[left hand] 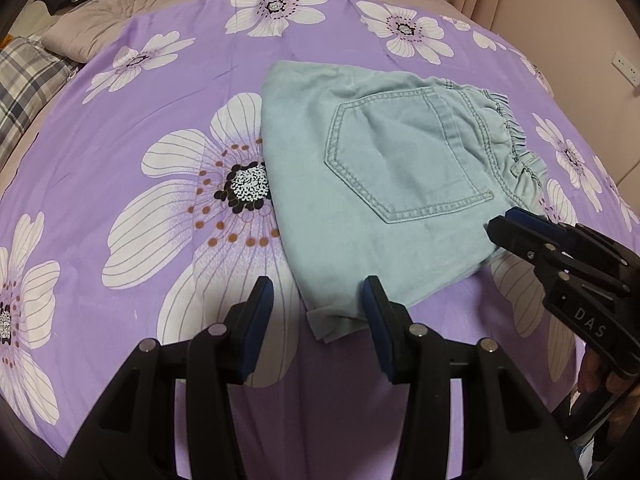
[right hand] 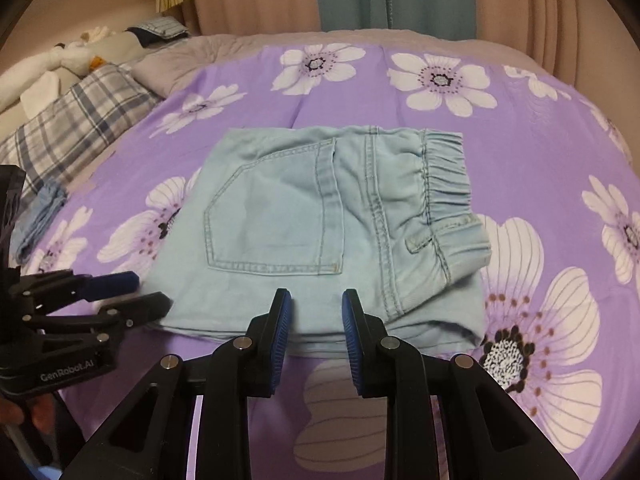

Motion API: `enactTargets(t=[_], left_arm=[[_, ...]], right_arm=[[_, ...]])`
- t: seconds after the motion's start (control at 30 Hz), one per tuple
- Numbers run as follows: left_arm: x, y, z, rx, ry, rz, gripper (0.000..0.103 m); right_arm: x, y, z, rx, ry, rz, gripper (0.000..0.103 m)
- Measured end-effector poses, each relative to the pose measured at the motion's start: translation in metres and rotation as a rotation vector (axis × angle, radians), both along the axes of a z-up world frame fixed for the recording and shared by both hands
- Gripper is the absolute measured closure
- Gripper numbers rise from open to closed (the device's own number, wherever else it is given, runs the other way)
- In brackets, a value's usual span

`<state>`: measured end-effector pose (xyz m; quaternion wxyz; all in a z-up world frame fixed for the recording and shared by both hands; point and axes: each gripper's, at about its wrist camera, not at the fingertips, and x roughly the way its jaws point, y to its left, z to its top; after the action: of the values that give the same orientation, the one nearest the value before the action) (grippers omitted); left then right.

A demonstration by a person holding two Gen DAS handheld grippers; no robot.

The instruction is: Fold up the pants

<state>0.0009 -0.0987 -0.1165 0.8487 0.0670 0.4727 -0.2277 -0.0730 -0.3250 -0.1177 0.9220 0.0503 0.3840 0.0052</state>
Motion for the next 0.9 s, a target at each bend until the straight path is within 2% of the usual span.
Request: enactTargets(t=[0.2,0.47,0.5,0.57,0.67,0.77,0.9], left_arm=[[-0.002,0.001,0.001,-0.005,0.001,0.003,0.056],[-0.004,0.010,0.004,-0.033,0.009,0.031,0.048],[-0.005,0.012,0.005,-0.041,0.008,0.038,0.046],[-0.004,0.019,0.006,-0.078,0.024,0.062,0.032],[0.002,0.033,0.005,-0.162,0.090,0.100,0.032],[0.008,0.044,0.002,-0.237,0.157,0.135,0.032],[0.014,0.055,-0.002,-0.351,0.246,0.162,0.032]], right_arm=[[-0.007,-0.006,0.002,0.051,0.019,-0.005,0.078],[-0.020,-0.010,-0.002,0.047,0.043,-0.024,0.075],[-0.021,-0.013,-0.002,0.063,0.045,-0.027,0.074],[-0.023,-0.017,-0.002,0.090,0.045,-0.034,0.061],[-0.027,-0.027,0.001,0.156,0.037,-0.048,0.046],[-0.031,-0.043,0.001,0.259,0.032,-0.077,0.037],[-0.034,-0.072,-0.006,0.417,0.043,-0.150,0.030]])
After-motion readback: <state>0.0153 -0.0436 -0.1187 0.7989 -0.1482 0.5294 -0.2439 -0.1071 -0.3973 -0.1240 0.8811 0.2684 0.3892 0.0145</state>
